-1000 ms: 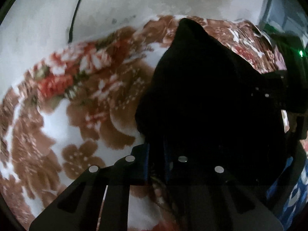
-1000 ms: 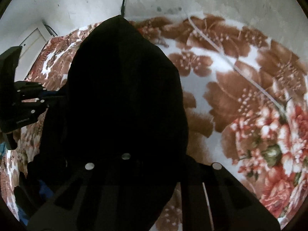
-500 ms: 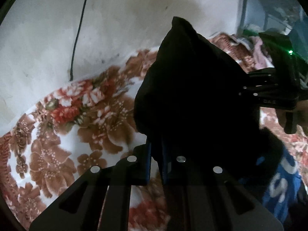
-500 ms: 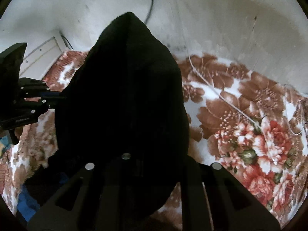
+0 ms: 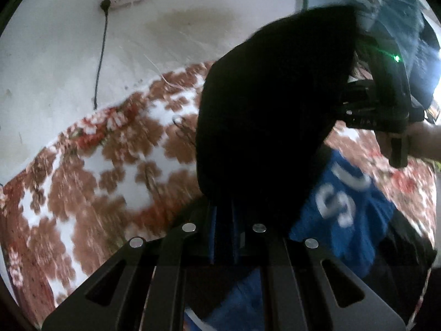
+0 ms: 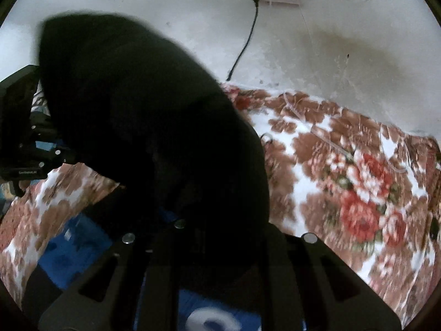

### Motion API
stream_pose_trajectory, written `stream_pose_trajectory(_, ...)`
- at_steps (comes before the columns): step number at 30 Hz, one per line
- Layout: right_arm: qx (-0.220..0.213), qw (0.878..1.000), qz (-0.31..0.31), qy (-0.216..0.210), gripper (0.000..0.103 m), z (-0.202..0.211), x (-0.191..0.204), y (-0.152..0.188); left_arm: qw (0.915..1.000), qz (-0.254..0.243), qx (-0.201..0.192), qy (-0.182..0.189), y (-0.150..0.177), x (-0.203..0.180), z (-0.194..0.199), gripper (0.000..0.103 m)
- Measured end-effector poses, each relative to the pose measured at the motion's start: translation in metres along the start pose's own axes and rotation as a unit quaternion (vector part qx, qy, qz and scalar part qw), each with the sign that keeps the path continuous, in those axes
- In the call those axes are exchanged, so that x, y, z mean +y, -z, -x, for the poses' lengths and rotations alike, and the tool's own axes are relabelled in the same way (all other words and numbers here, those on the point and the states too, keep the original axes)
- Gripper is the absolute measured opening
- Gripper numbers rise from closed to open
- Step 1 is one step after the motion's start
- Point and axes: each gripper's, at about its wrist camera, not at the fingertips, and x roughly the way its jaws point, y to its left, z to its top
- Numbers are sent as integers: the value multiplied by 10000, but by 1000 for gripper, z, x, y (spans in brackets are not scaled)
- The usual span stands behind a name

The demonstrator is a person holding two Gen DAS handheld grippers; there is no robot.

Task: Fold large clothes
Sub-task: 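Grasp the black hood with the left tool while the right tool holds the jacket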

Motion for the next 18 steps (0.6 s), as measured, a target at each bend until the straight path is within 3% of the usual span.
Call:
stream_pose_trajectory(11,790,9946,663,99,18,6,61,148,9942,-377,1000,79,121,-66,-30,8)
stream_pose_trajectory(14,965,9925,727,175,26,5,66,175,9926,-467,1116,41,136,-77,-35,8)
stream_pose_trajectory(18,1108,9898,838,313,48,2,69,194,9905,-642,1205,-139,145,-85,-43,8)
